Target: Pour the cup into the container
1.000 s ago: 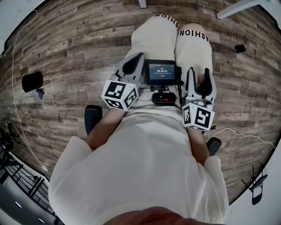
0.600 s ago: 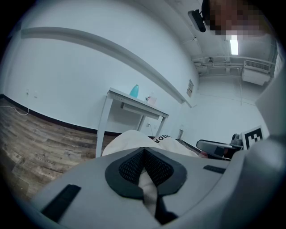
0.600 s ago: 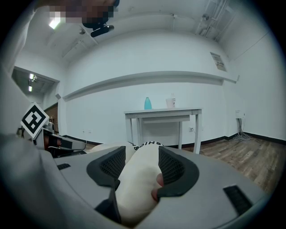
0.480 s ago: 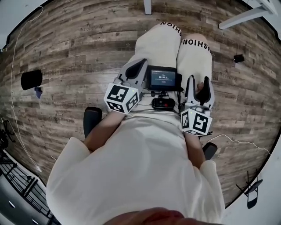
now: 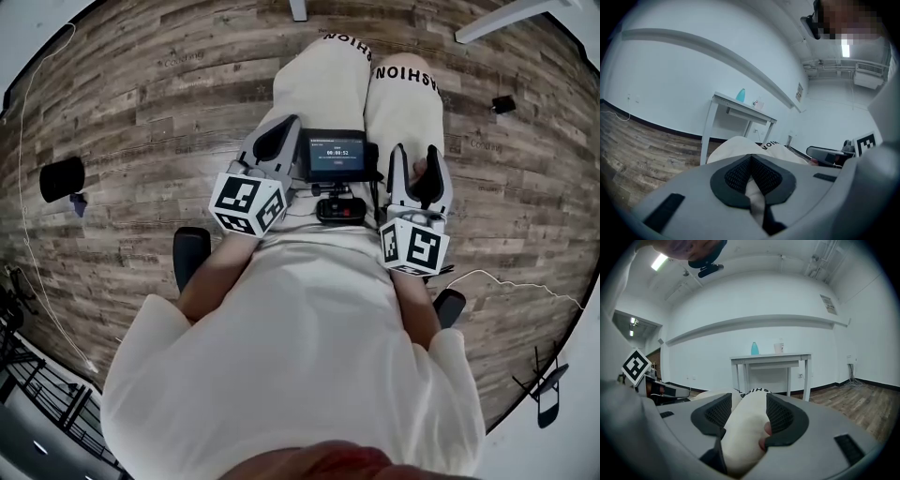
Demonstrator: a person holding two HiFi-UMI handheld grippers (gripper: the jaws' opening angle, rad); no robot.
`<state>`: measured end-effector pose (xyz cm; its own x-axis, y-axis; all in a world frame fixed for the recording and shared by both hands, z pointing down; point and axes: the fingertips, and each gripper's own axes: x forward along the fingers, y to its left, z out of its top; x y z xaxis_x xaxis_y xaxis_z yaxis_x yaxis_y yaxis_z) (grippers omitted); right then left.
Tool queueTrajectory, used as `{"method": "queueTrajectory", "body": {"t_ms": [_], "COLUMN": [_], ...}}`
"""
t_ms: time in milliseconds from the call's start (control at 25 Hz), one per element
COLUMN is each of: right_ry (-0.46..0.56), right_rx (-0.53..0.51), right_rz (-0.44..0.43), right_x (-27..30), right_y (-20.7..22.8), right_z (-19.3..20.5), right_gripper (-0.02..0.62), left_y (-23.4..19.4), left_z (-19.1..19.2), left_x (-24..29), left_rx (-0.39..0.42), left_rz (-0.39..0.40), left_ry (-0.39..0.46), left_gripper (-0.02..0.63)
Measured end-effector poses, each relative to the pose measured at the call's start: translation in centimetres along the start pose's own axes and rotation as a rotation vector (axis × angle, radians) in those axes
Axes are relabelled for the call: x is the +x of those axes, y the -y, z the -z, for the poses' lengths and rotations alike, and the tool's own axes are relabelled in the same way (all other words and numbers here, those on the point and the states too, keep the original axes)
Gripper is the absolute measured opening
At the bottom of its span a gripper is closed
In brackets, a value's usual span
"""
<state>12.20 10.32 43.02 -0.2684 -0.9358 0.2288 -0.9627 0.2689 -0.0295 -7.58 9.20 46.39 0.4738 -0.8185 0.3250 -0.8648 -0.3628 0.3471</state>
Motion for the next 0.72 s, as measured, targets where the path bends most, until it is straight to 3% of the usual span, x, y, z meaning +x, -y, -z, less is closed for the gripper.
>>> {"method": "queueTrajectory", "body": {"t_ms": [720], "right_ry": [0.001], "right_rx": [0.001], "right_rz": [0.000], "right_x": [0.03], "right_y": [-0.06], "right_z": [0.06], "right_gripper": [0.236], "left_y": [-0.03], "left_z": [0.06], "left_x": [-0.05], "left_rx": [-0.004], "left_rz": [-0.001], "left_ry": [-0.001], "left_gripper": [0.011]}}
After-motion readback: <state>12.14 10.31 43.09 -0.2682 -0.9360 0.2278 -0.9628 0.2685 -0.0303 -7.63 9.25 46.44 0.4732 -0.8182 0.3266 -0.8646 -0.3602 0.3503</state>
